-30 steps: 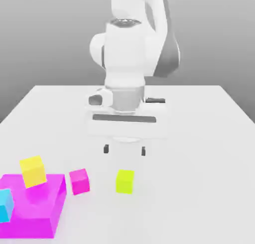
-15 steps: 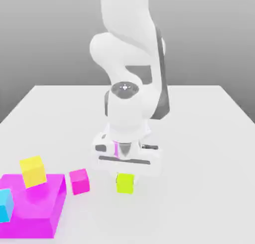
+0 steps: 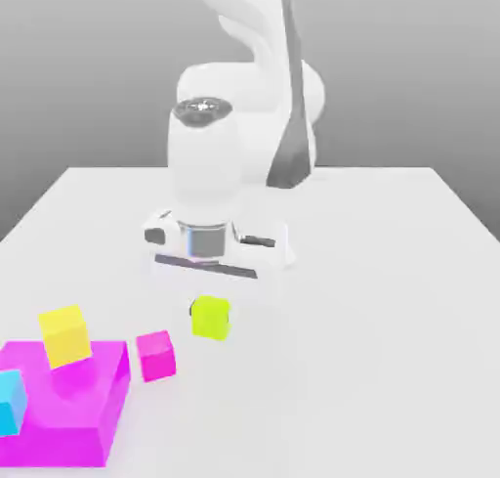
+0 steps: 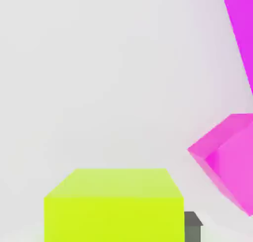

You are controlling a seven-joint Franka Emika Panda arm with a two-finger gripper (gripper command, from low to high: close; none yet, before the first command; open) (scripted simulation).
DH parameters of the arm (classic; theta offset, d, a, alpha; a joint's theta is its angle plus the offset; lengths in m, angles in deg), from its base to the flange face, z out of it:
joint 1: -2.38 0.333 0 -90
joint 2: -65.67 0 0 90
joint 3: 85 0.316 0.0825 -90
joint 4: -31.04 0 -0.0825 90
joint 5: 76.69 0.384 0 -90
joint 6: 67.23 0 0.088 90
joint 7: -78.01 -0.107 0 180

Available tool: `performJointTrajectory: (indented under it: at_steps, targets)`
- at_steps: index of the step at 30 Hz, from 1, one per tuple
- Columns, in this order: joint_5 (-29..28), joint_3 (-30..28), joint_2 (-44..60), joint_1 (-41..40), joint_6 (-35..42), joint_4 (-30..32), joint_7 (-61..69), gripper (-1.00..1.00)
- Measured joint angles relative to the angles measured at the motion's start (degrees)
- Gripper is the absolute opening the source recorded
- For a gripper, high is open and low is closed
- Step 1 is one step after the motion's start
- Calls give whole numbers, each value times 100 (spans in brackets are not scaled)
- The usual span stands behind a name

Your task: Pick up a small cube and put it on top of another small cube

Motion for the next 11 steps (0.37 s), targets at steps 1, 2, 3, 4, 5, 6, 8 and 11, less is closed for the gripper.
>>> performJointTrajectory:
  at_steps: [1,2,3,4,5,6,8,11]
  targets:
    - [-35,-105,-17,-140,71,-55,7,-100]
    - [-33,-174,77,-187,13,-89,22,-100]
    - [0,-208,228,-202,-119,-110,54,-100]
    - [63,-236,407,-189,-281,-126,101,-100]
    - [139,-234,600,-185,-461,-139,153,-100]
    - [243,-241,802,-155,-647,-151,226,-100]
    - [513,-181,1215,-134,-1031,-174,414,-100]
    - [629,-134,1366,-148,-1171,-183,495,100]
